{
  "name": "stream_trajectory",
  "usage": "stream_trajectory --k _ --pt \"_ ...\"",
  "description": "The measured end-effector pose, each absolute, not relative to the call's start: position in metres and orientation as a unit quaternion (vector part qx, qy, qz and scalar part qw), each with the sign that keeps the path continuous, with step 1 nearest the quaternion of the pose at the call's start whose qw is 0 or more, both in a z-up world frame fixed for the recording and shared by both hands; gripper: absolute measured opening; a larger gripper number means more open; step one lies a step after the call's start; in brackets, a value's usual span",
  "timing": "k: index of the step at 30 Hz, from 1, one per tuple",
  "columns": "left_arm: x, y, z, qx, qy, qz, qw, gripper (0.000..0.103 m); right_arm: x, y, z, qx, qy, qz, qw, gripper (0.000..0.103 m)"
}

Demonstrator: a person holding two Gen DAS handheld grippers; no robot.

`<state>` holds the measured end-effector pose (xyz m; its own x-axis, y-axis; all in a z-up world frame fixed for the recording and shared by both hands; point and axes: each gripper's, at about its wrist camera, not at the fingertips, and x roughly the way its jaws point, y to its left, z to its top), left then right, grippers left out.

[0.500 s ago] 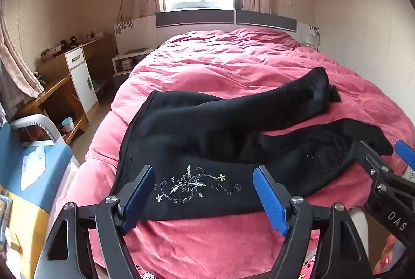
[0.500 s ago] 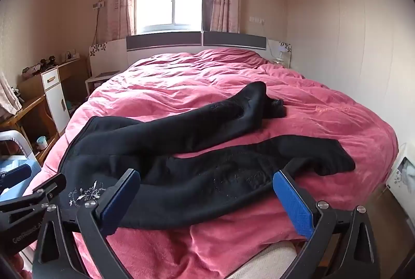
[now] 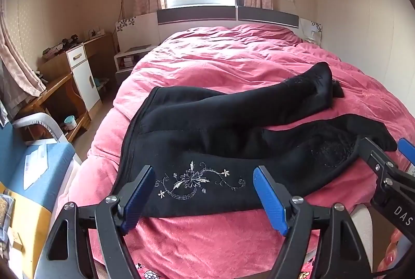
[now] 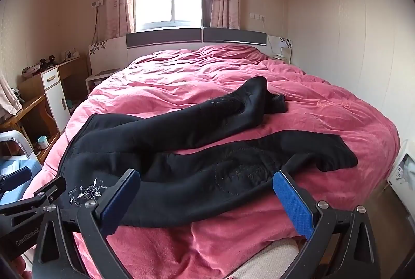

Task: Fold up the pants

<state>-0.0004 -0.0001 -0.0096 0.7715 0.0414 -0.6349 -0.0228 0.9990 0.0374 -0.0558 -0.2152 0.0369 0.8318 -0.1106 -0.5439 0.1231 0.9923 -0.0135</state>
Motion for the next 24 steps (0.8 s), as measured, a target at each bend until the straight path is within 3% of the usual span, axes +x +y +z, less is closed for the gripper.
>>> stream_trajectory --k 24 --pt "0.0026 0.0002 -0.0109 0.012 0.343 0.016 0.939 0.08 -0.057 -0.214 0.0411 0.001 0.28 -0.06 0.958 0.103"
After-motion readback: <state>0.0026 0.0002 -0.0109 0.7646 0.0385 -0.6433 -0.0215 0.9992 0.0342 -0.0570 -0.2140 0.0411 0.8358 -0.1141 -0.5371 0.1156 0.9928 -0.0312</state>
